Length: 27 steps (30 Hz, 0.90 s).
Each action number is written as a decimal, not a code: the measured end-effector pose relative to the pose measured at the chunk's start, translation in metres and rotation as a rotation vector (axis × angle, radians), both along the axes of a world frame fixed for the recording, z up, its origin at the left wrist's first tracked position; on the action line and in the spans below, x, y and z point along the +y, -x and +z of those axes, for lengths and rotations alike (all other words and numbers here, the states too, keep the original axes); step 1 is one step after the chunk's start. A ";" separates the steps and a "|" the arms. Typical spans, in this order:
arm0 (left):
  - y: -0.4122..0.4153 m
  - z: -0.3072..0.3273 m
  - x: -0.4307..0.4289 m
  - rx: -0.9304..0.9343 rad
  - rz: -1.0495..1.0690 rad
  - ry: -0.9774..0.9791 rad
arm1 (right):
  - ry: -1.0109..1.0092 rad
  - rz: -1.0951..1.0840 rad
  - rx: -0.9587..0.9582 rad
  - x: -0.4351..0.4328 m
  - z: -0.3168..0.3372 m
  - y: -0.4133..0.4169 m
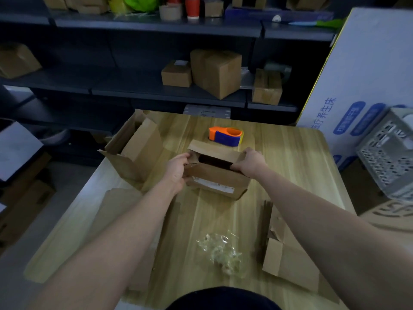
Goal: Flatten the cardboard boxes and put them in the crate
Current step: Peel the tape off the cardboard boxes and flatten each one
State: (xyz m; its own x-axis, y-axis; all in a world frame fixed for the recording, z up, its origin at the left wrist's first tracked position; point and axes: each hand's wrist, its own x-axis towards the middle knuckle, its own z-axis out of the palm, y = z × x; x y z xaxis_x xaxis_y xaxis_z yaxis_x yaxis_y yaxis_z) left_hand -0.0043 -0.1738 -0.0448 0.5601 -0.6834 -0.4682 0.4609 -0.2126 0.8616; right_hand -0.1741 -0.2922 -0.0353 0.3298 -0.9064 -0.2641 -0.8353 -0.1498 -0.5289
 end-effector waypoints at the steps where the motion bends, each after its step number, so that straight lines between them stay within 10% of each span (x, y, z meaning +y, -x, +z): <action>1: -0.001 0.000 0.000 0.004 -0.019 0.015 | 0.015 -0.011 -0.008 -0.001 0.000 0.001; 27: -0.004 -0.020 0.000 -0.577 -0.280 -0.226 | -0.049 -0.129 -0.136 0.006 -0.001 0.001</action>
